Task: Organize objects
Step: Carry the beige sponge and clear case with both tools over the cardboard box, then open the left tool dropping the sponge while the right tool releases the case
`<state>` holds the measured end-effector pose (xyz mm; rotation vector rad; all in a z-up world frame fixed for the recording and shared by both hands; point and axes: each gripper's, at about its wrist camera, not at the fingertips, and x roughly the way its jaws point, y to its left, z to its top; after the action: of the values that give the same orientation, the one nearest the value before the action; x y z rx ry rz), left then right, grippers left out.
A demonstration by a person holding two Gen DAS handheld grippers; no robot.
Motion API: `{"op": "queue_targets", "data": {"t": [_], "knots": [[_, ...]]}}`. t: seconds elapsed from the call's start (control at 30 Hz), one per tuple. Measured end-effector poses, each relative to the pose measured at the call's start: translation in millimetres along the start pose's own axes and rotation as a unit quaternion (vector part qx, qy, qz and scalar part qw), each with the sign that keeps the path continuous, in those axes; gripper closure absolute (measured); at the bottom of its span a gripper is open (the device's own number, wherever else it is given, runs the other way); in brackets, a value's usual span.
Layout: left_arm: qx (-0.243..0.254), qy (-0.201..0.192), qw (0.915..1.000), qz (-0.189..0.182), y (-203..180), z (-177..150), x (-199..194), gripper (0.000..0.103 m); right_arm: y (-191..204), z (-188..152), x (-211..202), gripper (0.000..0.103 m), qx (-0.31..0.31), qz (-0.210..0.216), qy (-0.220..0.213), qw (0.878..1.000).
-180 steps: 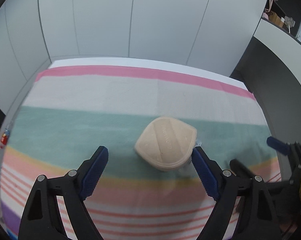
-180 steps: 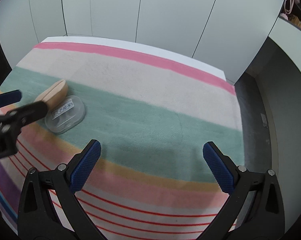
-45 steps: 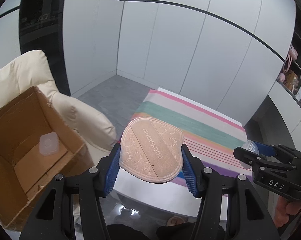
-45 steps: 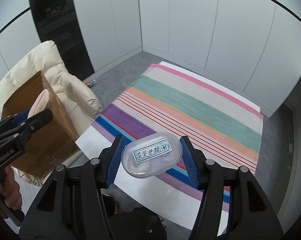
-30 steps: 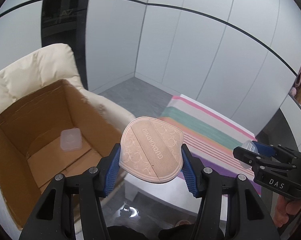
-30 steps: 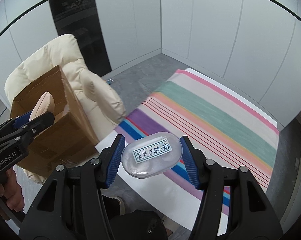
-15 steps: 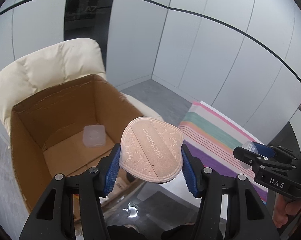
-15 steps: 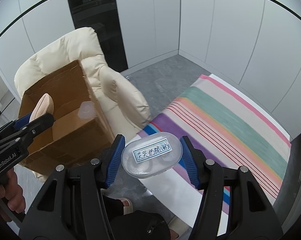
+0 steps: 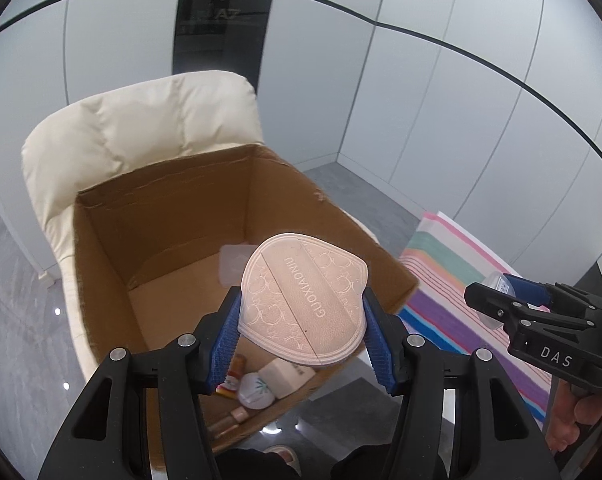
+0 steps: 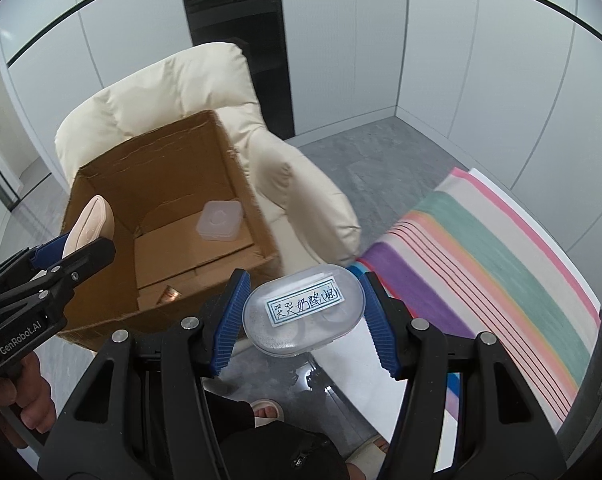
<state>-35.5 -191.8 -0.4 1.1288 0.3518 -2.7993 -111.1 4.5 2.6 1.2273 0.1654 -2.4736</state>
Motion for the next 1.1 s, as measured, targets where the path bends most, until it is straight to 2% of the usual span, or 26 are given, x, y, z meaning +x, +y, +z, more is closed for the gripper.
{"op": "queue_targets", "data": {"t": [0.37,0.47,0.57,0.63,0.7,1.0,1.1], "knots": [[-0.004,0.004,0.9996,0.026,36,-5,-3,0.043,51,13,15,0.044,-0.036,0.029,-0.001,0.999],[-0.007,0.001,0.9995,0.030,42,-10,-6,0.038,65,15,19,0.044,-0.044,0.036,0.000,0.998],[-0.010,0.002,0.9992,0.040,50,-12,-6,0.029,80,19,26,0.044,-0.058,0.036,-0.001,0.998],[-0.014,0.005,0.9987,0.048,55,-14,-7,0.010,89,22,30,0.044,-0.067,0.034,-0.002,0.997],[-0.025,-0.001,0.9980,0.058,63,-14,-12,0.000,98,24,33,0.044,-0.068,0.042,-0.001,0.997],[-0.043,-0.010,0.9959,0.078,83,-12,-22,0.000,120,27,42,0.043,-0.082,0.051,-0.003,0.995],[-0.050,-0.009,0.9959,0.075,85,-11,-20,0.000,121,27,41,0.028,-0.085,0.048,-0.010,0.995]]}}
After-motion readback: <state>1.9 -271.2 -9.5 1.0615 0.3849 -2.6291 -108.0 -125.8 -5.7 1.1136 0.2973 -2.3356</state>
